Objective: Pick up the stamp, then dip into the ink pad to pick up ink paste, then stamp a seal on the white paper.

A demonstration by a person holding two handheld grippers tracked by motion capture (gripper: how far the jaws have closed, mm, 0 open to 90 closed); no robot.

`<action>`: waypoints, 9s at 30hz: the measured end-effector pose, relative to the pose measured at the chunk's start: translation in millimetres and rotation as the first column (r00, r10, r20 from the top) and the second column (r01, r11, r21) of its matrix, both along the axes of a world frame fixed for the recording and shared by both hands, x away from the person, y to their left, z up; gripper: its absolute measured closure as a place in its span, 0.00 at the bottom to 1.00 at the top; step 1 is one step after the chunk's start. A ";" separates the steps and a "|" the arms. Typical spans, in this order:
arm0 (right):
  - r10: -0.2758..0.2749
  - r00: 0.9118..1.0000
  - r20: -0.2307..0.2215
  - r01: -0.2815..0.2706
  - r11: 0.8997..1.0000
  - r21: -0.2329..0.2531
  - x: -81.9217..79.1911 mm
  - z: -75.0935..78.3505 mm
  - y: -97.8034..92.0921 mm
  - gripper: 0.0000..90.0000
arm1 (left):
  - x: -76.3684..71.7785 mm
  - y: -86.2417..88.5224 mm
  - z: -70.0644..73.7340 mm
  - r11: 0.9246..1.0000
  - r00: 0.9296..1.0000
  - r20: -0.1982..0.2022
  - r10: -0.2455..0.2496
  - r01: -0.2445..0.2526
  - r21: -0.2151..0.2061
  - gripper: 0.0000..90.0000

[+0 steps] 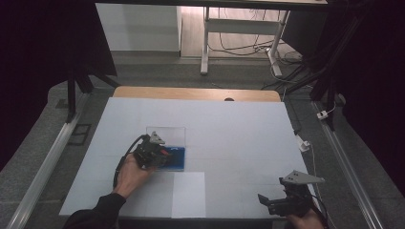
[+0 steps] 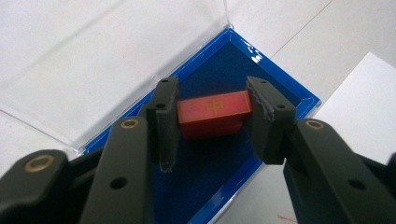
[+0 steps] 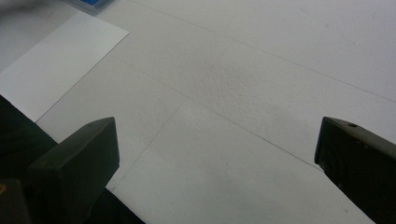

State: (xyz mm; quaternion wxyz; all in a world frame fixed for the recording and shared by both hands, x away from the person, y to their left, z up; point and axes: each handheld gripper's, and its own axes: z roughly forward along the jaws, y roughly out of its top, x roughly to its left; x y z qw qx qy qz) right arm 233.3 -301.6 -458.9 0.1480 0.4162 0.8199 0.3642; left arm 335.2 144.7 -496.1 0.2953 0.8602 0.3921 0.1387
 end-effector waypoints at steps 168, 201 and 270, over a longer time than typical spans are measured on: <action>0.022 1.000 0.001 -0.022 1.000 -0.021 -0.7 -0.4 2.3 0.00 | 9.7 5.7 -5.3 0.999 0.999 0.006 -0.036 0.036 -0.003 0.65; 0.024 1.000 0.006 -0.024 1.000 -0.016 -1.1 0.0 1.5 0.00 | 8.9 12.8 4.4 0.997 0.998 0.020 -0.055 0.056 -0.043 0.64; 0.019 1.000 0.010 -0.019 1.000 -0.007 -1.4 0.2 1.1 0.00 | -63.8 -14.9 31.0 0.955 0.971 0.046 -0.233 0.237 -0.180 0.64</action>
